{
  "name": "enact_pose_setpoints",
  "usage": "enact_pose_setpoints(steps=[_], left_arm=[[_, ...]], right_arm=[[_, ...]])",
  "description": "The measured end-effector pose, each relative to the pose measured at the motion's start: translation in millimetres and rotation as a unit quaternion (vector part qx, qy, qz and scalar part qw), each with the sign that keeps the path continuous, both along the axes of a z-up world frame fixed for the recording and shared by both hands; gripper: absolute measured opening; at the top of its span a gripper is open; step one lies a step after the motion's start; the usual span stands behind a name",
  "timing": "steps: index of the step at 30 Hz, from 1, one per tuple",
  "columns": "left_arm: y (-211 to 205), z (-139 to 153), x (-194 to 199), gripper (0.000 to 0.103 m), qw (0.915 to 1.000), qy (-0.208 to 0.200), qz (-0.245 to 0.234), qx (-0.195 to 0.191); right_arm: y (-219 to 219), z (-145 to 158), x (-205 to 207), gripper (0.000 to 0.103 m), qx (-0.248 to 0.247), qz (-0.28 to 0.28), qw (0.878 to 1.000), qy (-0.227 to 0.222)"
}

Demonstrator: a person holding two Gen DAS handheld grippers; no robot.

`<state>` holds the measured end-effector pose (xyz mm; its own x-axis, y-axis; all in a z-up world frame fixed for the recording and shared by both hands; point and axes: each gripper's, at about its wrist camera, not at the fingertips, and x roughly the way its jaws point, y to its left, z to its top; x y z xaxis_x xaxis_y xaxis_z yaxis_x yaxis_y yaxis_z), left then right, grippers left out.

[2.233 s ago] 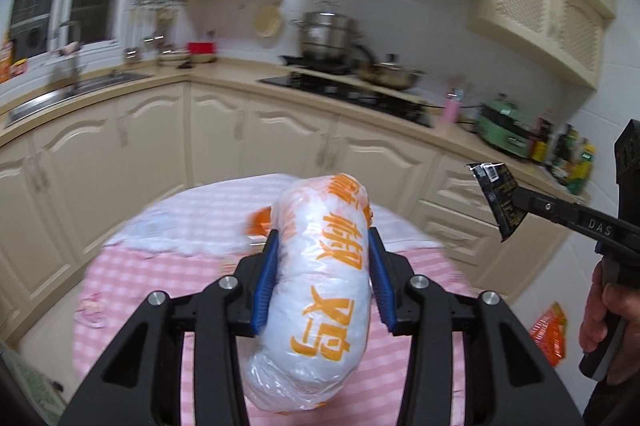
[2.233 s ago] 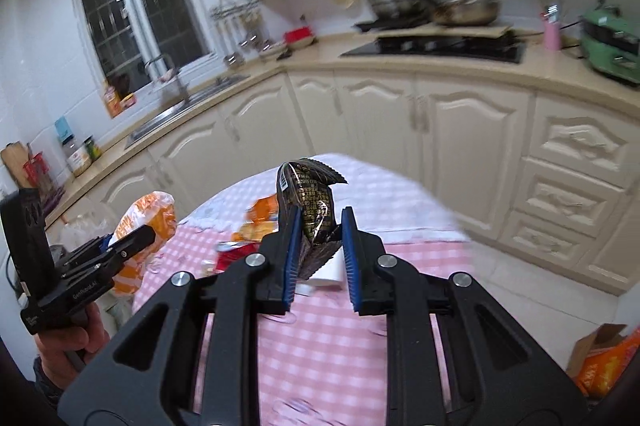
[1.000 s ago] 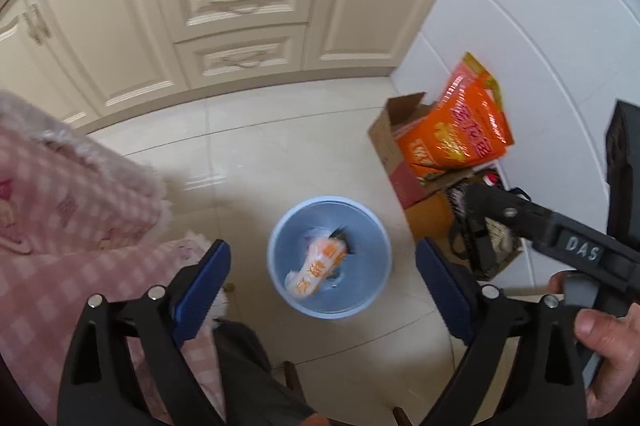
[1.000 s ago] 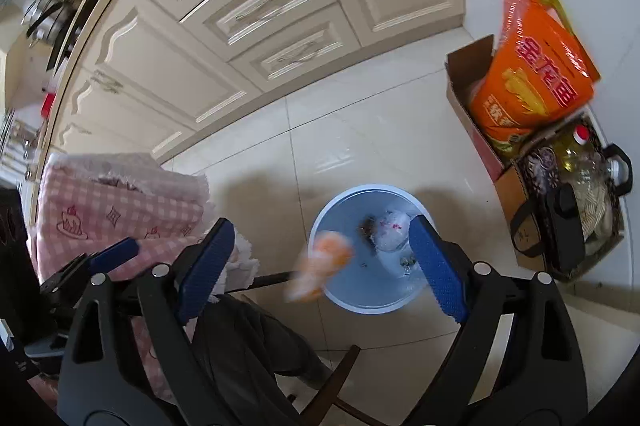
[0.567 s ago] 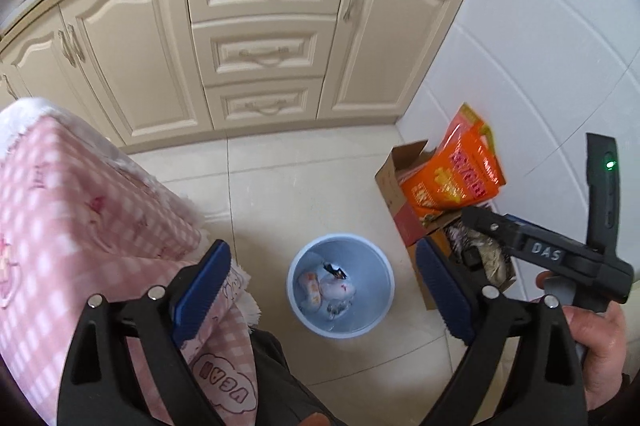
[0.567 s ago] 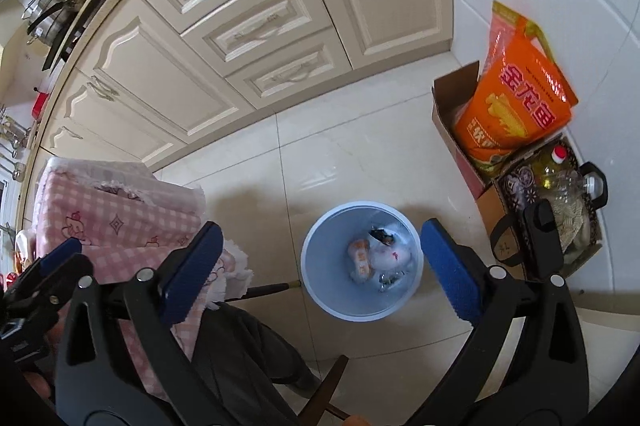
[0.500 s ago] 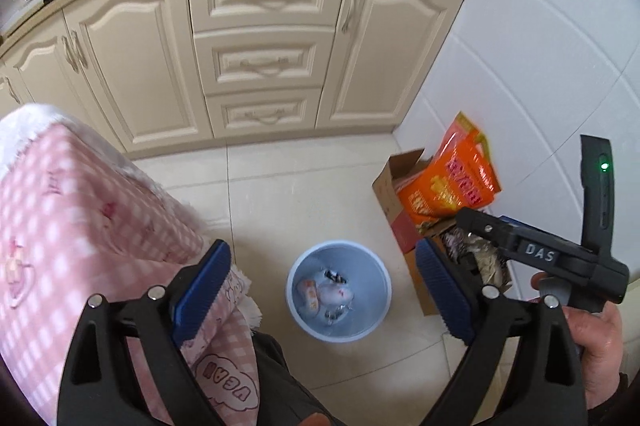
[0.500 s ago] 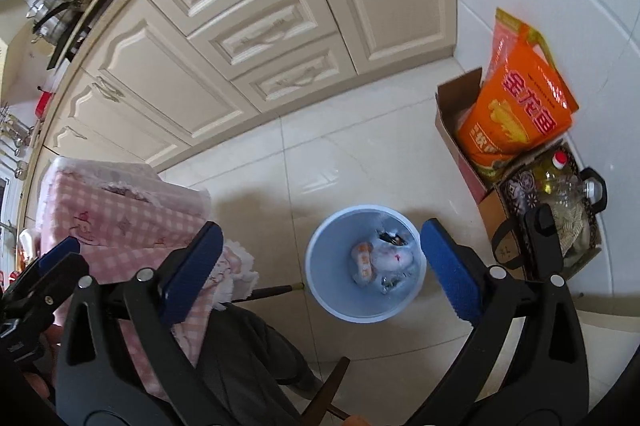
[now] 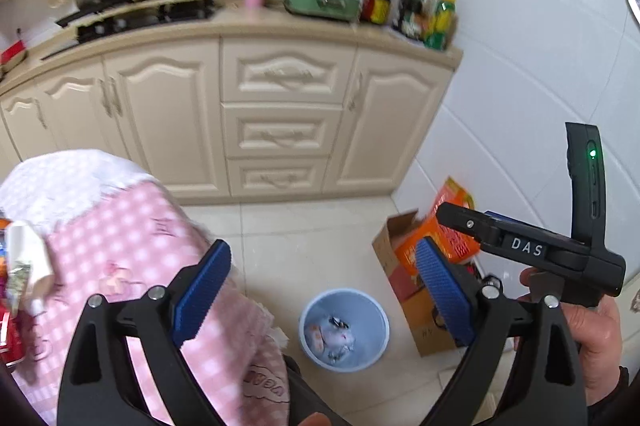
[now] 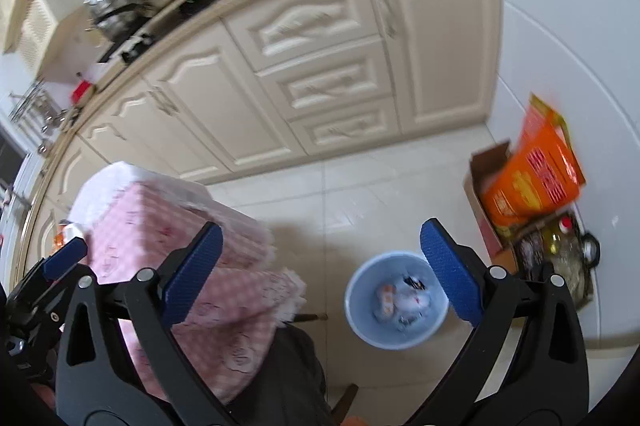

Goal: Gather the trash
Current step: 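Return both tools over the table, then close the left tool on the crushed red Coca-Cola can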

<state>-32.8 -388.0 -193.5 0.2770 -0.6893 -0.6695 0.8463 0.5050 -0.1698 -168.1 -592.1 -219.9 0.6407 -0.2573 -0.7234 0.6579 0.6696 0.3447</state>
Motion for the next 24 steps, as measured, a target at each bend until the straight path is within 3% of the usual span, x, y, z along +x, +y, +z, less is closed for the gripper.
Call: enact_pose_setpoints(steps=[4, 10, 19, 24], left_arm=[[42, 27, 12, 0.092, 0.9987, -0.02, 0.038, -0.026], [118, 64, 34, 0.092, 0.9883, -0.067, 0.125, -0.056], [239, 92, 60, 0.093, 0.9499, -0.108, 0.285, -0.069], [282, 95, 66, 0.093, 0.9339, -0.118, 0.332, -0.059]], right_arm=[[30, 33, 26, 0.097, -0.022, 0.038, 0.999, -0.027], [90, 86, 77, 0.097, -0.053, 0.122, 0.988, -0.076], [188, 124, 146, 0.097, -0.093, 0.238, 0.96, -0.111], [232, 129, 173, 0.097, -0.1, 0.287, 0.946, -0.115]])
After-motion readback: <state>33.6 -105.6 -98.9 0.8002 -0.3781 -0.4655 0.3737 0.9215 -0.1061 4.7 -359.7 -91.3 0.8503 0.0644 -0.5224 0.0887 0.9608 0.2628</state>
